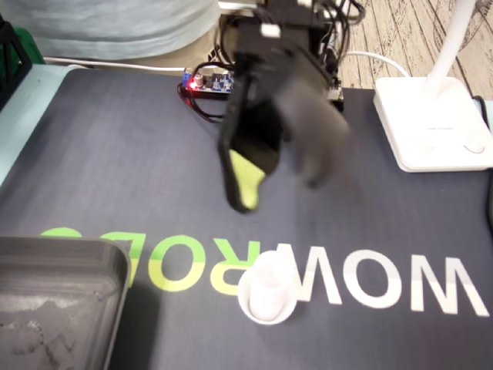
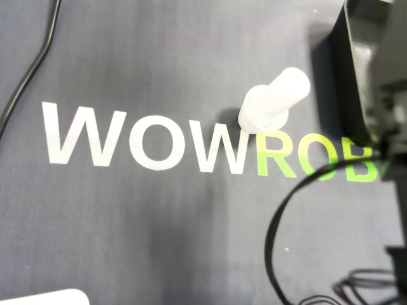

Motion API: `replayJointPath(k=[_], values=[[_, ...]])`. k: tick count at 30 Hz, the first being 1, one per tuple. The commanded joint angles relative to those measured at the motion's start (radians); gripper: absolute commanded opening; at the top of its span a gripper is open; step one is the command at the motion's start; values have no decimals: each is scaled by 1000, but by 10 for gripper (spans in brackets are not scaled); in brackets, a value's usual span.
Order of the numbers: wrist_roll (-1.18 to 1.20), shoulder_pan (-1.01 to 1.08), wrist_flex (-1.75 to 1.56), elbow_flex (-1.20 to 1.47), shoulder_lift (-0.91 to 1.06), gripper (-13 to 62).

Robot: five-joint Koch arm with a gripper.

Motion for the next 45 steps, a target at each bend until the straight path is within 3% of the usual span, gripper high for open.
replayJointPath(k=[1,9,22,45], values=[[103,18,69,-2,67,259],[327,28,149,183,89,273],[328,20,135,486,89,331],[390,28,135,568,89,337]])
